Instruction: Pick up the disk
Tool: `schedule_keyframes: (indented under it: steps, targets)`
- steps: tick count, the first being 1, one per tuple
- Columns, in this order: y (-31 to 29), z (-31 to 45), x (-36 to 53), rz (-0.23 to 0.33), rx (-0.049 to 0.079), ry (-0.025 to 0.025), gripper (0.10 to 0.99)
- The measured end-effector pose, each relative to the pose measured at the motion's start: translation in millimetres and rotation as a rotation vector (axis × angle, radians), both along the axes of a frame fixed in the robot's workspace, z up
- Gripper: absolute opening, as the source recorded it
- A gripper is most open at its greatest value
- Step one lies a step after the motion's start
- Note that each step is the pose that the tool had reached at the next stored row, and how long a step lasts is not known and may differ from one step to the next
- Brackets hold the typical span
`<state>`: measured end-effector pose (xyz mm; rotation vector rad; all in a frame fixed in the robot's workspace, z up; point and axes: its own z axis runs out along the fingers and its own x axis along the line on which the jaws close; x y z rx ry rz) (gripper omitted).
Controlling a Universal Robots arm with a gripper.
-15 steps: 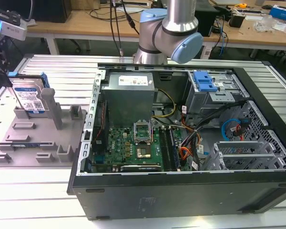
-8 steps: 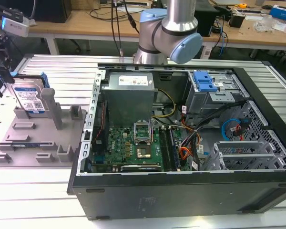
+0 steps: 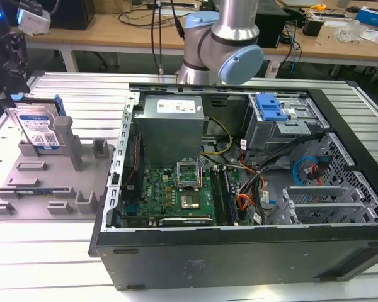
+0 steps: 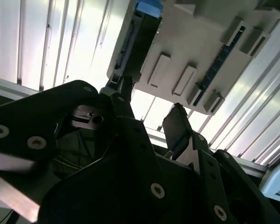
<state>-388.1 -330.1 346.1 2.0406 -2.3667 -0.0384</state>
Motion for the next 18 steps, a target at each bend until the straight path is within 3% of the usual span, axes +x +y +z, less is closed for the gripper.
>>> schedule_keyframes:
  steps: [4,9,15,18]
  targets:
    - [16.0,-0.3,-3.9,0.001,-0.003,-0.0009,0.541]
    - [16.2,-5.0,-17.3,0.009,-0.011,-0.0011,0.541]
    - [16.2,-5.8,-19.2,0.024,-0.017,-0.0012,0.541]
    - [16.8,-8.9,-19.1,0.077,-0.017,-0.0022,0.541]
